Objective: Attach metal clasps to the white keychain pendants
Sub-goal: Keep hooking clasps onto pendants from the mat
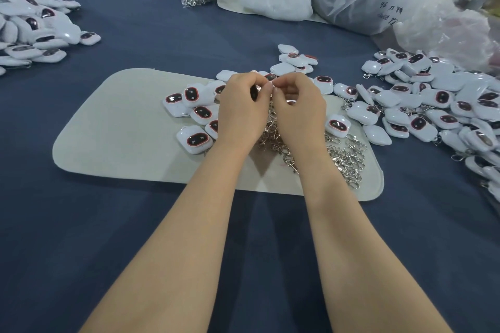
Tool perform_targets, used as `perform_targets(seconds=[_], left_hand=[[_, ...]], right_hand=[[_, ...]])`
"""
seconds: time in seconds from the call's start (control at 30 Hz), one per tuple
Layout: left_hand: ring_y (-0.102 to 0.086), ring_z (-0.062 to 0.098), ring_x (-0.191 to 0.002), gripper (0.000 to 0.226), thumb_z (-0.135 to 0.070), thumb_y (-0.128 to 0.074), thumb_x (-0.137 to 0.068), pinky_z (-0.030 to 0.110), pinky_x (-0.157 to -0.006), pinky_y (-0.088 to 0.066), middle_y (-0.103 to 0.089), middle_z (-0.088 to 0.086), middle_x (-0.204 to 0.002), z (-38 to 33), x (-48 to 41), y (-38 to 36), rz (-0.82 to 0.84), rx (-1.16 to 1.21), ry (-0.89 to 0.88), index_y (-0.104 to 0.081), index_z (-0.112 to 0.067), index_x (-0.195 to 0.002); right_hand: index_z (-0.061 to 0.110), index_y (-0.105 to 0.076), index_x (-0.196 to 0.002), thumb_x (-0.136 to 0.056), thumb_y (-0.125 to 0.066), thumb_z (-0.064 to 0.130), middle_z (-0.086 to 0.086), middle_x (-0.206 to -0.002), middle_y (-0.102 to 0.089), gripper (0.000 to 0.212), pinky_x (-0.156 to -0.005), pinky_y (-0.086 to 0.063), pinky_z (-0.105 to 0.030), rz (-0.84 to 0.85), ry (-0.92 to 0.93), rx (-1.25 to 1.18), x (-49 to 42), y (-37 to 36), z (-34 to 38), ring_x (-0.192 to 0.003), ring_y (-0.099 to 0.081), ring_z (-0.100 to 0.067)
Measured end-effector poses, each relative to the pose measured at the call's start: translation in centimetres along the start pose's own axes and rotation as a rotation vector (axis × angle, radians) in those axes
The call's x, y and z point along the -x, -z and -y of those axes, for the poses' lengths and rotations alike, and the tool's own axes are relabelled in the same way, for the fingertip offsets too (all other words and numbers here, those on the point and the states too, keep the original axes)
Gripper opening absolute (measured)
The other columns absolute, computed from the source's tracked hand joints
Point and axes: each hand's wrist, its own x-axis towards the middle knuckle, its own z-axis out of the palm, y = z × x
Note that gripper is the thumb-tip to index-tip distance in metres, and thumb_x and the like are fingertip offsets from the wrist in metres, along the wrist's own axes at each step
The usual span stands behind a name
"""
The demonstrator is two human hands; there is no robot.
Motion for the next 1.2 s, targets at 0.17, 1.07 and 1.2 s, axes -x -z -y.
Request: perform_targets(seconds=[0.17, 1.07, 1.2], left_hand=[[-0.055, 0.016, -0.089, 0.011, -0.016, -0.057, -0.091, 0.019, -0.071, -0.036, -0.064, 0.002, -0.091, 0.08, 0.01, -0.04, 0.017, -0.002, 0.003, -0.066, -0.013, -0.086], [-0.049, 0.013, -0.084, 0.009, -0.012, -0.056, -0.090, 0.023, -0.074, -0.039, -0.061, 0.004, -0.096, 0.28, 0.02, -0.25, 0.031, -0.050, -0.003, -0.064, -0.016, -0.088], [-0.048, 0.013, -0.080, 0.009, -0.013, -0.057, -0.088, 0.024, -0.072, -0.039, -0.057, 0.000, -0.090, 0.23, 0.08, -0.23, 0.040, -0.052, 0.008, -0.060, -0.020, -0.084]], right_hand=[[0.013, -0.057, -0.091, -0.088, -0.054, 0.001, 0.018, -0.076, -0.053, 0.012, -0.069, -0.040, -0.004, -0.054, 0.004, -0.039, -0.02, 0.08, -0.01, -0.068, -0.051, 0.006], [0.017, -0.054, -0.089, -0.087, -0.053, 0.000, 0.018, -0.077, -0.053, 0.016, -0.069, -0.041, -0.007, -0.035, 0.004, -0.021, 0.04, -0.10, -0.30, -0.070, -0.050, 0.004], [0.017, -0.054, -0.089, -0.087, -0.053, 0.000, 0.018, -0.078, -0.053, 0.017, -0.070, -0.041, -0.007, -0.032, 0.013, -0.019, 0.01, -0.05, -0.22, -0.070, -0.051, 0.005]])
